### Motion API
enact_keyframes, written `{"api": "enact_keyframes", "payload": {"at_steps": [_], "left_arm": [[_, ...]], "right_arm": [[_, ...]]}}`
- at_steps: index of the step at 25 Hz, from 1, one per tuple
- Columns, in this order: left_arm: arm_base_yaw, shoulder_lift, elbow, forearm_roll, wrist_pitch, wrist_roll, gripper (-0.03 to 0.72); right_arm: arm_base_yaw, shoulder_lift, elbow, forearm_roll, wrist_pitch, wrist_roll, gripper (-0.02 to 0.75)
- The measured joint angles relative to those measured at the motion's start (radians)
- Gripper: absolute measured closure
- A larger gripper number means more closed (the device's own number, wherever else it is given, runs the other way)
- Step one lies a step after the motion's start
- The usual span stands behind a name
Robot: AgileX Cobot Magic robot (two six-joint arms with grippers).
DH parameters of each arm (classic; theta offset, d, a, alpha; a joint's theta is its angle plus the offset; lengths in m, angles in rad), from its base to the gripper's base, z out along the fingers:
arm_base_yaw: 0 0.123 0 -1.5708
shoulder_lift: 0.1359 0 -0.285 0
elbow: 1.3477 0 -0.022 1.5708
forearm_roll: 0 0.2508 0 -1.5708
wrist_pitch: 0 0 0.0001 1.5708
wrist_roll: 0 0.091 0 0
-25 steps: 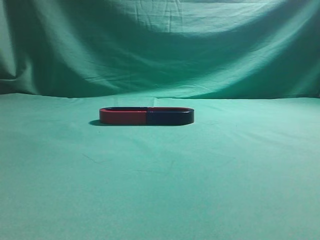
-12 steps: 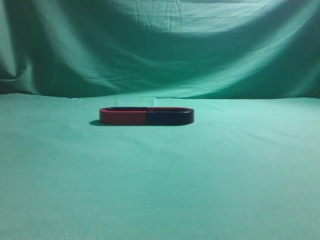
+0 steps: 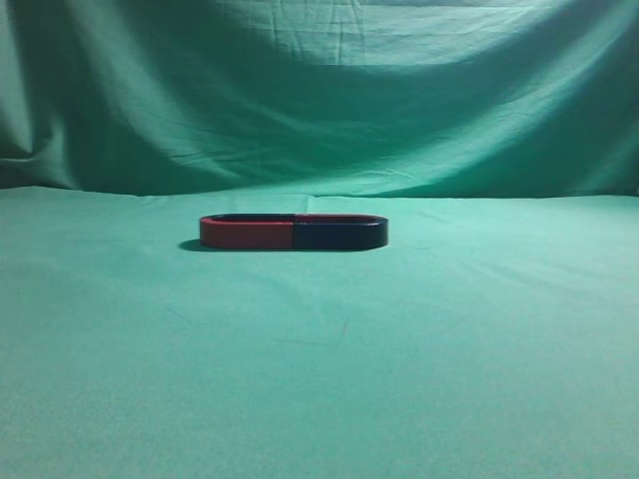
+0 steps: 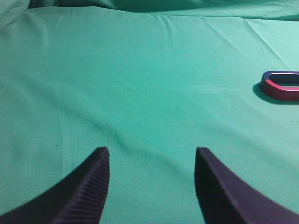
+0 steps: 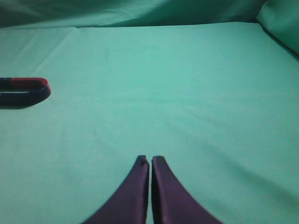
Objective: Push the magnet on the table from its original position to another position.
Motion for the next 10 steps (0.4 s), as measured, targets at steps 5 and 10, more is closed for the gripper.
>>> {"api": "enact_keyframes", "payload": {"at_steps": [5, 10], "left_arm": [[0.0, 0.0, 0.0, 0.0, 0.0, 0.0, 0.316], [0.0, 0.0, 0.0, 0.0, 0.0, 0.0, 0.316]], "right_arm": [[0.0, 0.0, 0.0, 0.0, 0.001, 0.0, 0.738], [0.0, 0.0, 0.0, 0.002, 0.001, 0.0, 0.738]]}}
